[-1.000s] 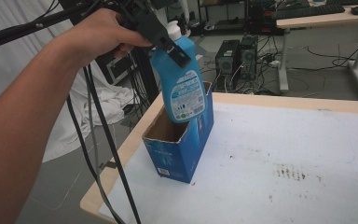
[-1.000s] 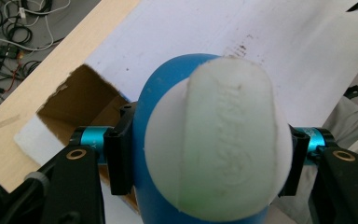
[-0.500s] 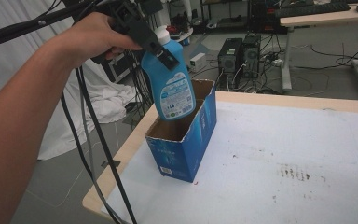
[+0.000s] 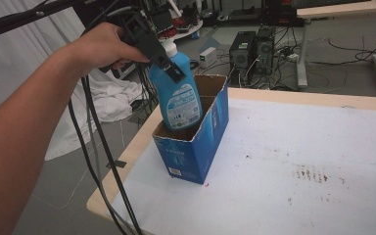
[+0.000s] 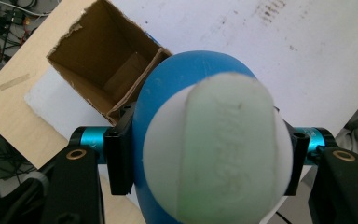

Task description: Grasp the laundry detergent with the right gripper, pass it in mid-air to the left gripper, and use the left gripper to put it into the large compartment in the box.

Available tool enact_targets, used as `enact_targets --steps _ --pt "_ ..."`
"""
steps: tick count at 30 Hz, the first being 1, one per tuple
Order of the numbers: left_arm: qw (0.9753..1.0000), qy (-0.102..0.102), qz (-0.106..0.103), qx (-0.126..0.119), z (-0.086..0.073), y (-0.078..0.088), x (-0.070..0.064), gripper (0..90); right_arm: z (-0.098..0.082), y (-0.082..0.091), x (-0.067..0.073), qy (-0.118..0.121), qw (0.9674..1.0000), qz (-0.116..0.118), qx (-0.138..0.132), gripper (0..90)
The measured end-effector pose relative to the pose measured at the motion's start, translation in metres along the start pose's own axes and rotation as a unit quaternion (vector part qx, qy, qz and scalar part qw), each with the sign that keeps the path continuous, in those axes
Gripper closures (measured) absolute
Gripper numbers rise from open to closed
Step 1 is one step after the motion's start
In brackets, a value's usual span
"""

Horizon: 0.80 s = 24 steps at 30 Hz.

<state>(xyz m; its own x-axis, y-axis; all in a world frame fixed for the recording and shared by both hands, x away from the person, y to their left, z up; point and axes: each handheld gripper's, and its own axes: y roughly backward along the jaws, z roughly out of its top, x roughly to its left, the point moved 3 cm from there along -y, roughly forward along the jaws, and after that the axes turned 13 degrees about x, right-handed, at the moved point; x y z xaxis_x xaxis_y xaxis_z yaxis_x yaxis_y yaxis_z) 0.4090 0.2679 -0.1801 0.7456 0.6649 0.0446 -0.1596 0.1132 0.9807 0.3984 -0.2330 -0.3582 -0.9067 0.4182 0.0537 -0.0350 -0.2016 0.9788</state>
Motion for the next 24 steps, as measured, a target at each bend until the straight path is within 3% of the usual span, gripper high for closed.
enact_targets --steps 10,24 --pt "0.9983 -0.029 -0.007 0.051 0.007 -0.037 0.000 38.1 -0.001 -0.006 -0.001 -0.004 1.0000 0.005 0.001 0.8" --pt "0.9958 -0.046 -0.012 0.078 -0.001 -0.088 0.004 38.0 -0.005 -0.018 -0.001 -0.001 0.9999 0.013 -0.001 0.9"
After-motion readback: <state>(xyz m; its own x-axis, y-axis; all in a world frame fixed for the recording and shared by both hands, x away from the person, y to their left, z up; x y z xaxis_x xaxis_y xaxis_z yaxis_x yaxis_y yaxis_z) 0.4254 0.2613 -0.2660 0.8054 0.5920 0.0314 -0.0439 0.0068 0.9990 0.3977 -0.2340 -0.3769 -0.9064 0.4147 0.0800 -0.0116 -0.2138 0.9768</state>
